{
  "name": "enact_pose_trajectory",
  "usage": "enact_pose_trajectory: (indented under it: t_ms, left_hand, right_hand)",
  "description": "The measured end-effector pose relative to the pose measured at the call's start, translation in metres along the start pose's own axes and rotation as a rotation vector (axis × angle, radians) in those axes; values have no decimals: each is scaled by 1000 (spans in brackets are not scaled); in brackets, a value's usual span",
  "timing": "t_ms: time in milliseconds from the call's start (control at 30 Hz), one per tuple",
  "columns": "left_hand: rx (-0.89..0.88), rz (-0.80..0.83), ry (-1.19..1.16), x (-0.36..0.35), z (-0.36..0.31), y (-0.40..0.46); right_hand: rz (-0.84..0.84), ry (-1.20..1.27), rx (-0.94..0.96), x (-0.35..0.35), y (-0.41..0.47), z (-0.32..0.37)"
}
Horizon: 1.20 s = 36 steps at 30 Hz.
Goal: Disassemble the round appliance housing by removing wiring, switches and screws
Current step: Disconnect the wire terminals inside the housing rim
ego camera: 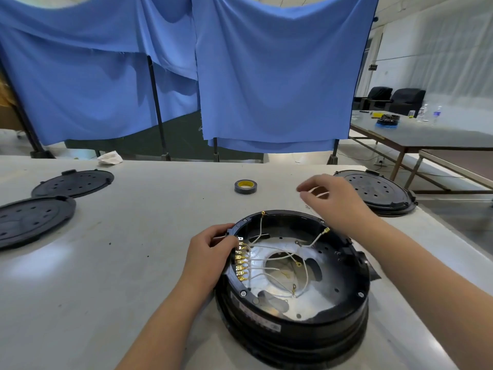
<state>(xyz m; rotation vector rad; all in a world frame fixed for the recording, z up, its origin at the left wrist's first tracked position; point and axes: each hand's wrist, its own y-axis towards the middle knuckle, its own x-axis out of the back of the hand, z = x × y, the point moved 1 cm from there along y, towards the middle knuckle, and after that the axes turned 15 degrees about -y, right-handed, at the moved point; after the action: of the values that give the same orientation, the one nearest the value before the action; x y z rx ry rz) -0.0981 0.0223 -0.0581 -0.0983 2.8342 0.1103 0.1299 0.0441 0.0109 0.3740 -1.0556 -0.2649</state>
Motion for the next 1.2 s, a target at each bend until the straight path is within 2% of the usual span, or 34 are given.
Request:
enact_pose_trajectory:
  t_ms: [167, 233, 333, 600, 900, 1033, 1200]
  left_hand:
    - [-16, 31, 15, 0, 0, 0]
    - [-28, 51, 35, 0, -1, -1]
    - [-44, 69, 68, 1, -1, 0]
    - [-40, 72, 63, 2, 1, 2]
    - [-29, 71, 40, 2, 1, 3]
    - [-21, 89, 18, 3, 1, 3]
    - [-6, 92, 14, 2, 1, 3]
  right_hand:
    - [167, -131, 329, -15, -46, 64]
    - [243, -209, 399, -28, -56, 75]
    - [293, -234, 332, -41, -62, 77]
    - [408, -71, 128, -45, -57, 79]
    - [501, -156, 173, -40, -51, 85]
    - [485, -281, 218, -41, -50, 89]
    - [472, -295, 199, -41, -51, 89]
